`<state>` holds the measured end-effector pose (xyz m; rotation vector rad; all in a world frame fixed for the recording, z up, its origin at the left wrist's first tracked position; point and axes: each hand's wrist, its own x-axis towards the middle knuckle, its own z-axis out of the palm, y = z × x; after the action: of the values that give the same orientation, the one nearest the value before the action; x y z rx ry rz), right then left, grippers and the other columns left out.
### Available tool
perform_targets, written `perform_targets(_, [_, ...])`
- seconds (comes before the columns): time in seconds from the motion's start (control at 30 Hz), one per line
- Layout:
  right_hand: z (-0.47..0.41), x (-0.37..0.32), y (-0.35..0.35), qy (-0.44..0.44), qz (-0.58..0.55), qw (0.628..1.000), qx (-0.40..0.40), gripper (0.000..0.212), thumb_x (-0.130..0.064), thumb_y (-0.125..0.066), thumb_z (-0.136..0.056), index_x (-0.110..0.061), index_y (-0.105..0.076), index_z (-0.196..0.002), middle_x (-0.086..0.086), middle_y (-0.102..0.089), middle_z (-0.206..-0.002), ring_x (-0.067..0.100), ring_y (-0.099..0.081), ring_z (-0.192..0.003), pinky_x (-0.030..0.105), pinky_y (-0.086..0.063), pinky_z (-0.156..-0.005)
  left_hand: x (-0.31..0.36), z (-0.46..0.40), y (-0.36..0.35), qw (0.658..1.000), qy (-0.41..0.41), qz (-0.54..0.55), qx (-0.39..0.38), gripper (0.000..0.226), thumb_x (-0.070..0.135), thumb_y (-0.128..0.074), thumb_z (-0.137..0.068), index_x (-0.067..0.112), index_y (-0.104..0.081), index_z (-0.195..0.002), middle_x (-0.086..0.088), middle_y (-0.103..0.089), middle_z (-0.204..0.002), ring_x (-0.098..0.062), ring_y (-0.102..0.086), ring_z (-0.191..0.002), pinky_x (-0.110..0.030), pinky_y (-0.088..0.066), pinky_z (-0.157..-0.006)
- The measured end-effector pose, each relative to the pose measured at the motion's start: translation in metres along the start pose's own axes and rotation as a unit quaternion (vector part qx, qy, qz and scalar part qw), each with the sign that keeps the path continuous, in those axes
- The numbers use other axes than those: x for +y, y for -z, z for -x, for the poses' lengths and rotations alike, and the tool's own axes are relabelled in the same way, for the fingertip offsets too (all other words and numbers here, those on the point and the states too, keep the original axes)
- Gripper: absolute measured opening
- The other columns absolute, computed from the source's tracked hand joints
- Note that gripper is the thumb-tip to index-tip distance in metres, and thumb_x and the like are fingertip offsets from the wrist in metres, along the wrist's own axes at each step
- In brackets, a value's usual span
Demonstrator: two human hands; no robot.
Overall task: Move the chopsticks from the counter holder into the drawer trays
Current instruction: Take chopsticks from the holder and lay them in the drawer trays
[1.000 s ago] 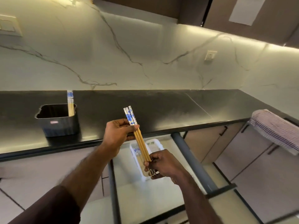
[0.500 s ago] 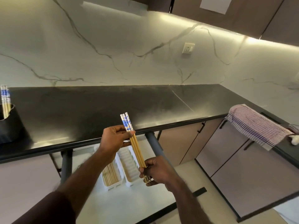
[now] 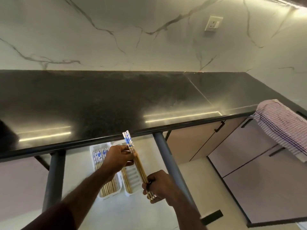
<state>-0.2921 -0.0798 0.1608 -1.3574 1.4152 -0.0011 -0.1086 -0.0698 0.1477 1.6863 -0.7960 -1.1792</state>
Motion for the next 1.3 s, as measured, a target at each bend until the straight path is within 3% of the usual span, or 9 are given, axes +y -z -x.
perform_targets(0.17, [-0.036, 0.016, -0.01, -0.041, 0.003, 0.999, -0.009, 0.009, -0.002, -0.066, -0.084, 0.001, -0.074, -0.088, 0.016, -0.074, -0.078, 0.022, -0.062, -0.055, 0.036, -0.06, -0.061, -0.035, -0.011, -0.012, 0.996, 0.023, -0.082, 0.028, 0.019, 0.015, -0.071, -0.086, 0.013, -0.073, -0.105, 0.001, -0.075, -0.095, -0.013, -0.072, -0.084, -0.027, -0.057, -0.073])
perform_targets(0.3, [-0.063, 0.023, -0.018, -0.071, -0.007, 0.997, -0.023, 0.014, -0.003, -0.067, -0.086, 0.004, -0.07, -0.096, 0.012, -0.072, -0.073, 0.018, -0.065, -0.05, 0.031, -0.059, -0.055, -0.057, -0.027, -0.021, 0.988, 0.03, -0.146, 0.034, 0.034, 0.021, -0.068, -0.088, 0.012, -0.065, -0.121, -0.002, -0.073, -0.107, -0.018, -0.07, -0.092, -0.035, -0.058, -0.083])
perform_targets(0.57, [-0.123, 0.017, -0.036, -0.119, -0.006, 0.991, -0.06, 0.012, -0.011, -0.065, -0.091, 0.0, -0.064, -0.085, 0.011, -0.068, -0.071, 0.019, -0.064, -0.054, 0.028, -0.056, -0.053, -0.092, -0.065, -0.028, 0.962, -0.017, -0.271, 0.027, 0.056, 0.025, -0.062, -0.093, 0.016, -0.036, -0.142, -0.004, -0.063, -0.13, -0.028, -0.066, -0.11, -0.046, -0.053, -0.089])
perform_targets(0.63, [-0.136, 0.016, -0.041, -0.127, -0.001, 0.99, -0.058, 0.014, -0.011, -0.067, -0.09, -0.001, -0.064, -0.081, 0.012, -0.07, -0.073, 0.02, -0.066, -0.054, 0.03, -0.059, -0.054, -0.103, -0.075, -0.025, 0.943, -0.037, -0.33, 0.013, 0.052, 0.028, -0.058, -0.095, 0.014, -0.038, -0.14, -0.005, -0.063, -0.13, -0.027, -0.065, -0.112, -0.052, -0.043, -0.104])
perform_targets(0.7, [-0.149, 0.016, -0.049, -0.122, 0.008, 0.991, -0.05, 0.014, -0.012, -0.07, -0.087, 0.001, -0.066, -0.091, 0.015, -0.074, -0.084, 0.026, -0.072, -0.067, 0.041, -0.062, -0.069, -0.112, -0.084, -0.021, 0.912, -0.058, -0.406, -0.001, 0.05, 0.033, -0.054, -0.096, 0.013, -0.038, -0.14, -0.004, -0.064, -0.13, -0.023, -0.062, -0.118, -0.053, -0.021, -0.117])
perform_targets(0.83, [-0.169, 0.019, -0.067, -0.097, 0.065, 0.993, -0.025, 0.04, -0.019, -0.076, -0.081, 0.0, -0.062, -0.114, 0.018, -0.071, -0.11, 0.035, -0.069, -0.102, 0.046, -0.056, -0.089, -0.12, -0.094, -0.019, 0.865, -0.083, -0.494, -0.025, 0.047, 0.035, -0.052, -0.097, 0.018, -0.041, -0.139, 0.001, -0.055, -0.14, -0.02, -0.05, -0.131, -0.051, 0.007, -0.117])
perform_targets(1.0, [-0.18, 0.023, -0.081, -0.064, 0.183, 0.981, 0.0, 0.045, -0.029, -0.069, -0.085, -0.009, -0.056, -0.124, 0.007, -0.065, -0.124, 0.027, -0.063, -0.113, 0.028, -0.049, -0.091, -0.126, -0.103, -0.018, 0.792, -0.092, -0.6, -0.065, 0.044, 0.038, -0.049, -0.097, 0.019, -0.048, -0.136, 0.001, -0.047, -0.147, -0.022, -0.028, -0.144, -0.057, 0.014, -0.115])
perform_targets(1.17, [-0.187, 0.028, -0.09, -0.069, 0.157, 0.985, -0.005, 0.035, -0.023, -0.058, -0.089, -0.004, -0.059, -0.118, 0.015, -0.068, -0.118, 0.034, -0.065, -0.108, 0.041, -0.054, -0.093, -0.132, -0.109, -0.023, 0.735, -0.099, -0.665, -0.085, 0.048, 0.04, -0.053, -0.095, 0.019, -0.048, -0.138, -0.003, -0.042, -0.151, -0.027, -0.017, -0.147, -0.054, 0.02, -0.113])
perform_targets(1.3, [-0.186, 0.029, -0.089, -0.037, 0.25, 0.967, 0.027, 0.036, -0.031, -0.053, -0.093, -0.006, -0.055, -0.119, 0.012, -0.064, -0.124, 0.03, -0.059, -0.117, 0.032, -0.046, -0.095, -0.136, -0.115, -0.027, 0.706, -0.093, -0.695, -0.098, 0.057, 0.036, -0.06, -0.091, 0.015, -0.043, -0.142, -0.008, -0.038, -0.153, -0.03, -0.012, -0.148, -0.051, 0.026, -0.105])
